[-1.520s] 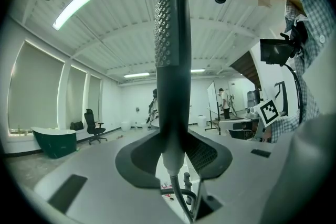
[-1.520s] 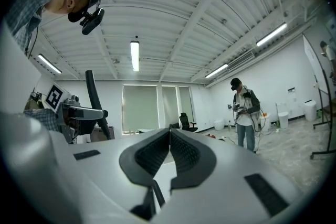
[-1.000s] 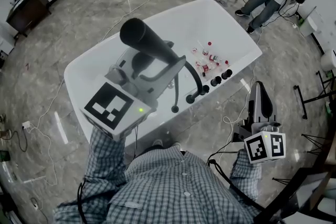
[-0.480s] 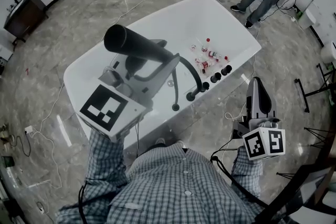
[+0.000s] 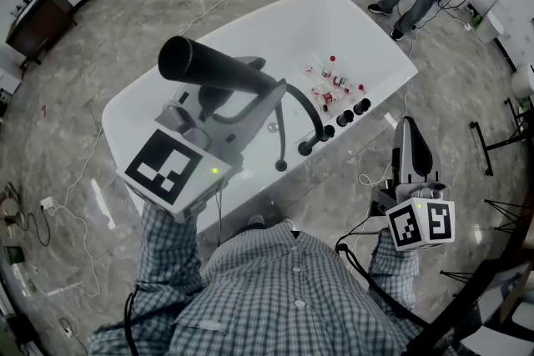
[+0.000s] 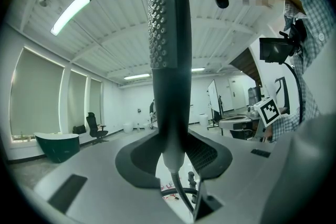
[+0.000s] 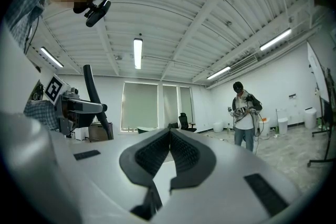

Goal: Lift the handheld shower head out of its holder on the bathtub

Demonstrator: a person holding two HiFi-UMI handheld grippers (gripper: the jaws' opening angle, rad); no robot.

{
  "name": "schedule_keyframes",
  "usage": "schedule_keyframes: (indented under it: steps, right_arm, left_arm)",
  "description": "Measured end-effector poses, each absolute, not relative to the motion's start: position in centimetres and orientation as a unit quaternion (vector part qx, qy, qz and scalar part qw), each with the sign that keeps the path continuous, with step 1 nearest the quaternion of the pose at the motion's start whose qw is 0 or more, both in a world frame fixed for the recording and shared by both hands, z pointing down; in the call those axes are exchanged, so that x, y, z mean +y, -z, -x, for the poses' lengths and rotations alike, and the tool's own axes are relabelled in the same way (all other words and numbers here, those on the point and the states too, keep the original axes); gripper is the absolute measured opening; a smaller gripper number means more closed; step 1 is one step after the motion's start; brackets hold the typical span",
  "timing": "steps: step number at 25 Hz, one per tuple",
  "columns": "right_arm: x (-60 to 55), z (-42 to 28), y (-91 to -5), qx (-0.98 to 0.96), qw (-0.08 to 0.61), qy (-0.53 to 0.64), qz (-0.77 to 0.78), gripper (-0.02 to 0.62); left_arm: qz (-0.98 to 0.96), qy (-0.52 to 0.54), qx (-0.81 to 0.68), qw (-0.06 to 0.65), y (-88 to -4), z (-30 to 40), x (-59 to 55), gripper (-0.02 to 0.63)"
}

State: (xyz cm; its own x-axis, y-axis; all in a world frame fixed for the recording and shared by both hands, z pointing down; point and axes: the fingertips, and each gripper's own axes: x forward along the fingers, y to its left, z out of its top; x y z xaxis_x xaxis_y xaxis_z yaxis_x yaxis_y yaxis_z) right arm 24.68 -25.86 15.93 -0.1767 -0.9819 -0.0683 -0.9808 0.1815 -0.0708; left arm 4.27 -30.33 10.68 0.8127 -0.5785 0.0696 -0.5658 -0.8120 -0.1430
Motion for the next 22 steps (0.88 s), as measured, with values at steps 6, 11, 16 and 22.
schedule_keyframes:
  steps: [6, 11, 16, 22]
  right_arm:
    - [-25.81, -24.62, -16.03, 0.766, 0.046, 0.006, 0.641, 0.018]
    - [-25.88, -24.55, -16.14, 0.767, 0.046, 0.008, 0.640, 0.018]
    - [-25.92, -24.43, -16.18, 0.767, 0.044, 0.009, 0.640, 0.018]
    - [-25.93, -24.55, -16.21, 0.767, 0.042, 0.008, 0.640, 0.018]
  left_arm:
    - [0.951, 0.056, 0.299, 0.058, -10.69, -4.30, -30.28, 0.143]
    - [0.951, 0.057, 0.299, 0.057, -10.68, -4.32, -30.30, 0.143]
    - [0.952, 0.058, 0.295, 0.059, -10.70, -4.40, -30.27, 0.143]
    - [0.952, 0.060, 0.294, 0.057, -10.86, -4.54, -30.36, 0.143]
